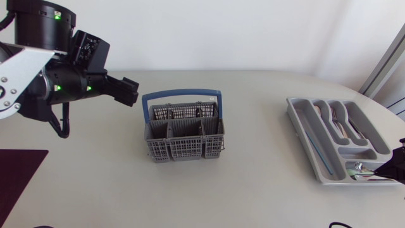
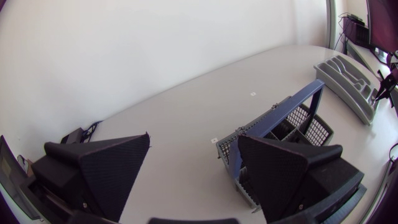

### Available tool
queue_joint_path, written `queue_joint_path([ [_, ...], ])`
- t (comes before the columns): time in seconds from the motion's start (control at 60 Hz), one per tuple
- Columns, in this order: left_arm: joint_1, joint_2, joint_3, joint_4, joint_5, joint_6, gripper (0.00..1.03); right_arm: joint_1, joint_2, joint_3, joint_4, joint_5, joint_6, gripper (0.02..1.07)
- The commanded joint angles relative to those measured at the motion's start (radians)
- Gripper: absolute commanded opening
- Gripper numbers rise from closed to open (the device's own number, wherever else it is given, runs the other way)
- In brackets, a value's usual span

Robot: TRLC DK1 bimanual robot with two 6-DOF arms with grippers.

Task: Sort the cutlery from the basket into the organizer compartments.

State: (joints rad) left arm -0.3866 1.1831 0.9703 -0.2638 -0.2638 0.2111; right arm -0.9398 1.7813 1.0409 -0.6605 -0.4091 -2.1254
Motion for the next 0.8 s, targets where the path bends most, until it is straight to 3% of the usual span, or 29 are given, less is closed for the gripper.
queue_joint_path([
  [0.0,0.009,-0.023,-0.038,0.003,-0.006,0.014,0.98,-0.004,0.033,-0.03,0.038,0.021,-0.036,0.26],
  [0.083,0.015,-0.037,-0.058,0.003,-0.006,0.016,0.98,0.001,0.027,-0.053,0.087,0.023,-0.016,0.56],
  [0.267,0.072,-0.06,-0.087,0.003,-0.006,0.051,0.98,0.009,-0.042,-0.056,0.076,-0.014,0.024,0.89],
  [0.617,0.132,-0.12,-0.174,0.029,0.0,0.105,0.98,0.147,-0.347,-0.114,-0.1,-0.129,0.214,0.94],
  [0.783,0.157,-0.125,-0.231,0.052,0.014,0.137,0.93,0.383,-0.511,-0.183,-0.076,-0.158,0.545,0.94],
])
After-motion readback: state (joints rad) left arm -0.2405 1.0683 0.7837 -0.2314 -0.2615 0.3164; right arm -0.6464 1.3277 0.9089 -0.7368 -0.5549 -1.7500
